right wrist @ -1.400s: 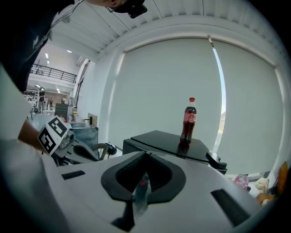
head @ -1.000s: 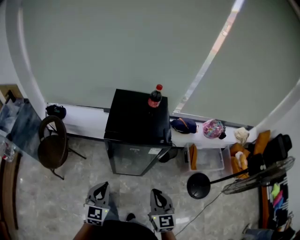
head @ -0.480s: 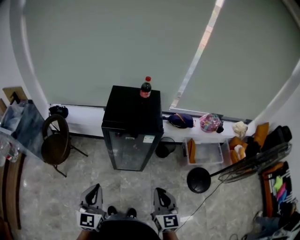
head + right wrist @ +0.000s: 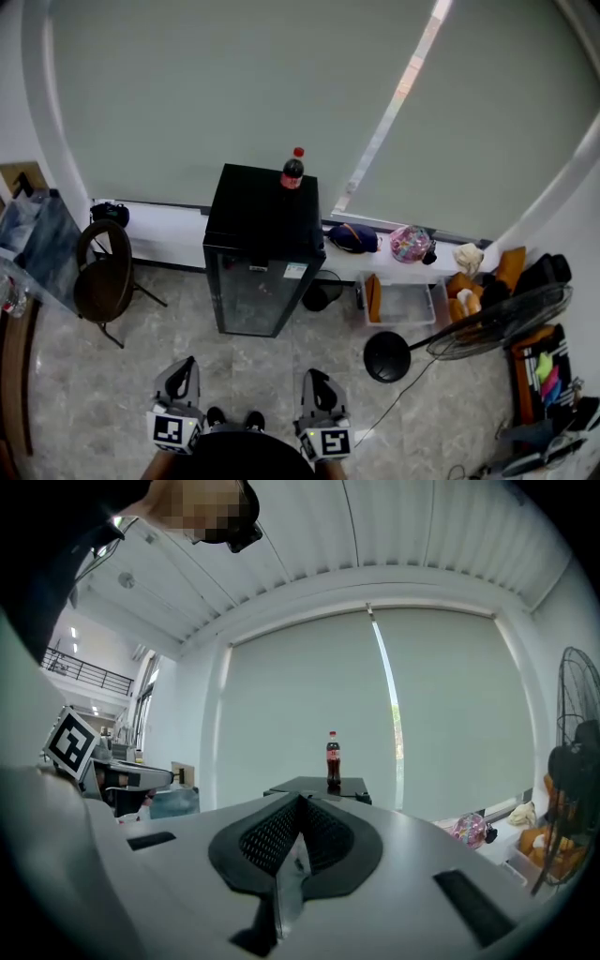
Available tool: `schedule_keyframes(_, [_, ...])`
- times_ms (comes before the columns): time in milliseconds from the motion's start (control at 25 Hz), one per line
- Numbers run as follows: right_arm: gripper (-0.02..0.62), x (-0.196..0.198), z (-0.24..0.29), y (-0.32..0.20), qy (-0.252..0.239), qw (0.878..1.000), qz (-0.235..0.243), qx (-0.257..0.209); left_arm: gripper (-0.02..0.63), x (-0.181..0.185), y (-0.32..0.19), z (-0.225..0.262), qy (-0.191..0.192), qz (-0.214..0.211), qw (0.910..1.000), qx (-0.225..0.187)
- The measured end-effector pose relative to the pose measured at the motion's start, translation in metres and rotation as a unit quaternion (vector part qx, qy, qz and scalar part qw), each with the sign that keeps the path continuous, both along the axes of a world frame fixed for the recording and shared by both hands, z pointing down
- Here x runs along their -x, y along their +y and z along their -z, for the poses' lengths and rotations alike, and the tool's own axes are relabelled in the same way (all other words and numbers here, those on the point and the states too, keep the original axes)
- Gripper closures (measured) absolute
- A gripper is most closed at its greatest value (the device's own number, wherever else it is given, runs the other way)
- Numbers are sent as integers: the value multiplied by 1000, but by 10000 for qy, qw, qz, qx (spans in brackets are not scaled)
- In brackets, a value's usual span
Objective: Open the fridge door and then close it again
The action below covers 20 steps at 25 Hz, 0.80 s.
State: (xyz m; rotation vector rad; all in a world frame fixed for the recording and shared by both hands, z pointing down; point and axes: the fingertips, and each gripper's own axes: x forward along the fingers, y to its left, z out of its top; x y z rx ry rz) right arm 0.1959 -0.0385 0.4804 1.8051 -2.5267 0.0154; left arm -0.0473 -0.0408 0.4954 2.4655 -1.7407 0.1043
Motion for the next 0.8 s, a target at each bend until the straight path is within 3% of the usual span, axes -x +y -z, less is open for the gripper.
schedule_keyframes(160, [584, -2, 0, 1, 73, 9999, -98, -43, 598, -4, -1, 3, -220, -105, 9996, -114])
schedule_keyframes(800, [584, -9, 4, 14, 201, 9991, -371, -80, 598, 8, 2, 6, -77, -136, 9998, -132])
